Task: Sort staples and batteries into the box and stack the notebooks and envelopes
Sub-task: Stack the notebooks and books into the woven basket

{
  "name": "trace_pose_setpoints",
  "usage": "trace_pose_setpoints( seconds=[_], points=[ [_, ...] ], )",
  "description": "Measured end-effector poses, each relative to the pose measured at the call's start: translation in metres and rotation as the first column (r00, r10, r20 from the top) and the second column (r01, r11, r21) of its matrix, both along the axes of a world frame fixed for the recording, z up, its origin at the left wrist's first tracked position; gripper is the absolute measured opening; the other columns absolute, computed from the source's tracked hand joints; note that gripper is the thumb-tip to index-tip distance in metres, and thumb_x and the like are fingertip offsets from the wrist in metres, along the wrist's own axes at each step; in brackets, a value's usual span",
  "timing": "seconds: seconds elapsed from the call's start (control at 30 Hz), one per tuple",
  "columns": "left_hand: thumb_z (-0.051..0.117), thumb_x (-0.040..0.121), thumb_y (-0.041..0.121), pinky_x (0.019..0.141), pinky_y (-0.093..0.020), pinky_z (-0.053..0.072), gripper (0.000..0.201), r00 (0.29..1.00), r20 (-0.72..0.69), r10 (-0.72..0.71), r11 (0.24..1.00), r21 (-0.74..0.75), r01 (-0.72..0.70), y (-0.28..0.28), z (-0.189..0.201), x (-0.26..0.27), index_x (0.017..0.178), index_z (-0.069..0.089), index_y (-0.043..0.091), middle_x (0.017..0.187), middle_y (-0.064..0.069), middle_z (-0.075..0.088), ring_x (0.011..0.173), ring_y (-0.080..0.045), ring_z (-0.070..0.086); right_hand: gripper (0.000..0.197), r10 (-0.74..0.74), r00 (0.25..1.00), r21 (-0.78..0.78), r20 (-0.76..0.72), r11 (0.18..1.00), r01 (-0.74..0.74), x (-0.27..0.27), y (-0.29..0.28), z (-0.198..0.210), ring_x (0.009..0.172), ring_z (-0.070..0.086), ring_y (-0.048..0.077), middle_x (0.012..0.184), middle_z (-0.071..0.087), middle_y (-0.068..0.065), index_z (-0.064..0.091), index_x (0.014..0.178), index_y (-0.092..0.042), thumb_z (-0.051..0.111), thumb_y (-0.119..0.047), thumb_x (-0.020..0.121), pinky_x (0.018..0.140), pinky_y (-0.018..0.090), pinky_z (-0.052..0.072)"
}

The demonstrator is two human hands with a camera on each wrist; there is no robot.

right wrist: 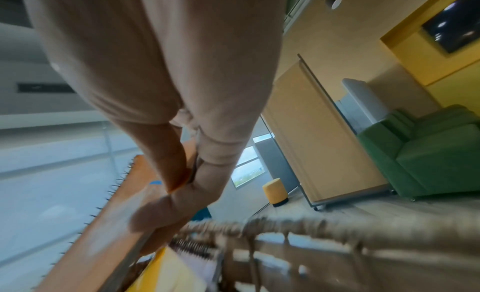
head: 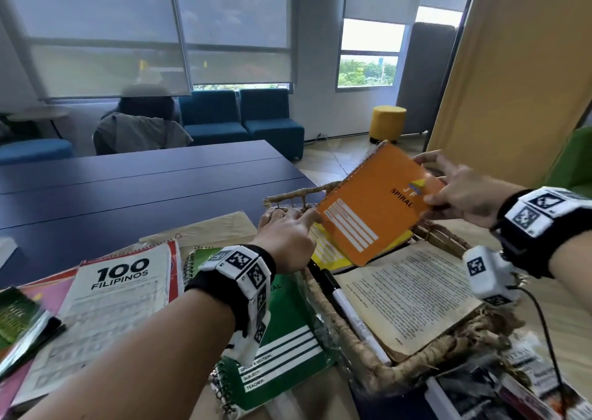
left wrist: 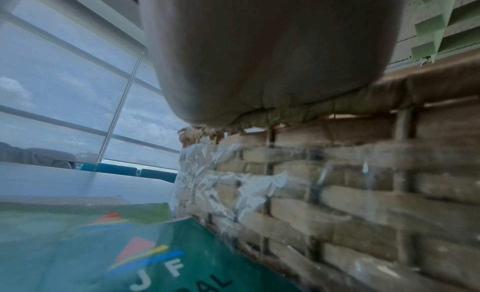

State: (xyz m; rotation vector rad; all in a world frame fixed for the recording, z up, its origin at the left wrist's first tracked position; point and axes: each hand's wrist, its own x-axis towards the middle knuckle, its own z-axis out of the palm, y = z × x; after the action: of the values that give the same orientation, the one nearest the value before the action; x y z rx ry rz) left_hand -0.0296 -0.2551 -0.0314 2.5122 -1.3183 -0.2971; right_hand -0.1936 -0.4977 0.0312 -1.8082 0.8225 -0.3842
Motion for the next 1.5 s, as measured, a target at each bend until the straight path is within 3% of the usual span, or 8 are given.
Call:
trace_pose_setpoints(
  seconds=[0.23, 0.4, 0.6, 0.73, 0.83, 0.97, 1.03, 1.5],
  points=[
    [0.033, 0.104, 0.026, 0.123, -0.053, 0.002, 0.049, 0.999, 0.033, -0.008, 0.997, 0.083, 0.005, 0.001, 0.0, 0.001, 0.144, 0.044, 0.052, 0.166, -0.003, 0.021, 0.15, -0.031, 0.012, 0.075, 0.058, 0.951, -0.154, -0.304, 0.982, -0.109, 0.031, 0.026, -0.024, 0.109, 0.066, 0.043, 0.125, 0.059, 0.018, 0.039, 0.148, -0.015, 0.065, 0.016, 0.085, 0.091, 0.054, 0.059],
    [0.031, 0.106, 0.03, 0.123, -0.053, 0.003, 0.045, 0.999, 0.047, -0.016, 0.995, 0.1, 0.011, 0.001, 0.0, 0.001, 0.14, 0.05, 0.053, 0.165, -0.003, 0.022, 0.149, -0.032, 0.014, 0.069, 0.035, 0.962, -0.017, -0.269, 0.999, -0.041, 0.041, 0.026, -0.021, 0.101, 0.068, 0.044, 0.13, 0.049, 0.024, 0.044, 0.141, -0.028, 0.056, 0.02, 0.092, 0.065, 0.05, 0.063],
    [0.03, 0.106, 0.032, 0.123, -0.053, 0.004, 0.045, 0.999, 0.041, -0.026, 0.995, 0.094, 0.022, 0.0, -0.003, 0.004, 0.141, 0.049, 0.054, 0.166, 0.001, 0.023, 0.151, -0.027, 0.016, 0.068, 0.082, 0.917, -0.127, -0.39, 0.982, -0.142, 0.04, 0.031, -0.021, 0.099, 0.069, 0.04, 0.129, 0.053, 0.021, 0.045, 0.142, -0.027, 0.061, 0.015, 0.091, 0.07, 0.049, 0.064],
    [0.031, 0.106, 0.032, 0.122, -0.05, 0.006, 0.045, 0.998, 0.053, -0.021, 0.995, 0.097, 0.015, 0.0, -0.002, 0.003, 0.139, 0.052, 0.053, 0.161, 0.002, 0.031, 0.146, -0.027, 0.02, 0.069, -0.104, 0.732, -0.552, -0.673, 0.73, -0.404, 0.041, 0.041, -0.025, 0.103, 0.06, 0.027, 0.135, 0.055, 0.011, 0.04, 0.146, -0.015, 0.077, -0.022, 0.088, 0.066, 0.03, 0.053],
    [0.03, 0.106, 0.031, 0.122, -0.052, 0.007, 0.044, 0.998, 0.057, -0.023, 0.996, 0.085, 0.018, 0.001, -0.002, 0.002, 0.137, 0.053, 0.053, 0.155, -0.001, 0.036, 0.141, -0.028, 0.024, 0.089, 0.001, 0.673, -0.514, -0.74, 0.644, -0.566, 0.042, 0.048, -0.017, 0.12, 0.052, 0.026, 0.144, 0.04, 0.002, 0.03, 0.155, -0.034, 0.081, -0.039, 0.083, 0.096, 0.038, 0.053],
    [0.029, 0.107, 0.033, 0.122, -0.052, 0.006, 0.043, 0.998, 0.062, -0.022, 0.996, 0.089, 0.016, 0.0, -0.002, 0.001, 0.137, 0.052, 0.053, 0.152, -0.001, 0.038, 0.14, -0.029, 0.023, 0.093, 0.135, 0.465, -0.371, -0.875, 0.429, -0.824, 0.052, 0.069, -0.015, 0.134, 0.044, 0.023, 0.152, 0.037, -0.004, 0.023, 0.157, -0.048, 0.078, -0.054, 0.082, 0.11, 0.044, 0.041],
    [0.029, 0.107, 0.033, 0.122, -0.052, 0.005, 0.043, 0.998, 0.064, -0.024, 0.996, 0.092, 0.018, 0.0, -0.002, 0.001, 0.137, 0.051, 0.053, 0.15, -0.001, 0.038, 0.14, -0.029, 0.023, 0.086, 0.139, 0.45, -0.376, -0.882, 0.368, -0.851, 0.059, 0.075, -0.021, 0.135, 0.044, 0.022, 0.154, 0.042, -0.004, 0.024, 0.158, -0.046, 0.072, -0.055, 0.088, 0.111, 0.041, 0.039],
    [0.029, 0.107, 0.036, 0.122, -0.053, 0.007, 0.041, 0.994, 0.094, -0.052, 0.993, 0.107, 0.042, 0.001, -0.005, 0.004, 0.137, 0.052, 0.052, 0.154, -0.002, 0.035, 0.144, -0.03, 0.022, 0.08, 0.14, 0.441, -0.382, -0.886, 0.318, -0.868, 0.075, 0.077, -0.026, 0.116, 0.047, 0.015, 0.145, 0.052, -0.006, 0.034, 0.156, -0.045, 0.077, -0.039, 0.089, 0.095, 0.027, 0.038]
  ],
)
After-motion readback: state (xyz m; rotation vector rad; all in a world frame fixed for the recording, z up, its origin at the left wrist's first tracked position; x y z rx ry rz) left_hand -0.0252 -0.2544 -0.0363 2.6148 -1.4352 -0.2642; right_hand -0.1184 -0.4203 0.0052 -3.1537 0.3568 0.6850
